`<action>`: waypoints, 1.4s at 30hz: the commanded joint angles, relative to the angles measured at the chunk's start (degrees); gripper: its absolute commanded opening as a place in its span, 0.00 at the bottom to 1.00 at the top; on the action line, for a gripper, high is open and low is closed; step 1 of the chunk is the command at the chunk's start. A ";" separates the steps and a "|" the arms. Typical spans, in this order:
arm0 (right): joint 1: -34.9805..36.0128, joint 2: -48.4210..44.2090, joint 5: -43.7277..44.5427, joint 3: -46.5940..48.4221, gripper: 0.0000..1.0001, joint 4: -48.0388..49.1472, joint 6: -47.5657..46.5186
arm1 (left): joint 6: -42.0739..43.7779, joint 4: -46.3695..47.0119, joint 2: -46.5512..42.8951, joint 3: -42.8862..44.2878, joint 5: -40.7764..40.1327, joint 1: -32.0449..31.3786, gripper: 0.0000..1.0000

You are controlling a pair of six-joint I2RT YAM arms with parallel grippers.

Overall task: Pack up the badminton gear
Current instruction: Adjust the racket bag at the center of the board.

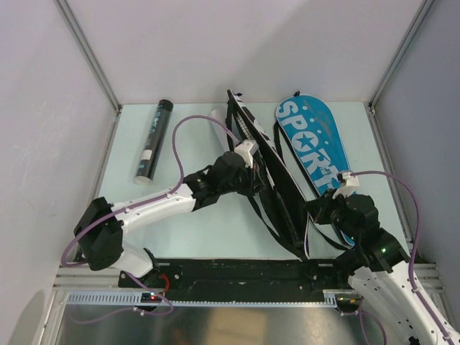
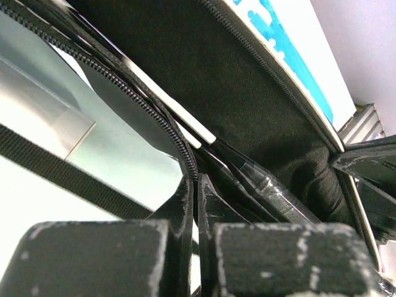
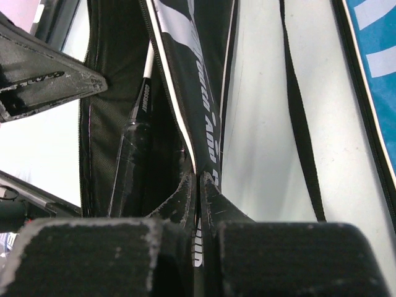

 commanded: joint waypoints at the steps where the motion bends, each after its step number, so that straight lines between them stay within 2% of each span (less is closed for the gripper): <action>1: 0.18 0.06 5.72 2.97 0.00 0.56 1.55 | 0.92 2.96 -0.45 2.70 2.25 0.11 0.00; 5: 0.20 1.20 3.87 4.00 0.01 1.45 0.88 | 1.33 1.69 0.31 4.29 1.65 0.15 0.00; 11: 0.33 0.98 -6.91 4.09 0.02 7.70 1.90 | 0.77 1.02 2.91 6.98 3.15 0.10 0.00; 21: 3.85 3.09 -11.87 -1.42 0.00 10.82 3.32 | -0.47 0.79 9.37 12.00 4.68 0.12 0.00; 28: 7.50 6.16 -10.96 -6.26 0.00 13.63 4.72 | -1.89 0.86 11.88 13.54 5.45 0.10 0.00; 42: 10.96 11.51 -3.29 -13.91 0.00 19.57 10.56 | -6.93 2.18 9.09 11.37 6.12 -0.49 0.00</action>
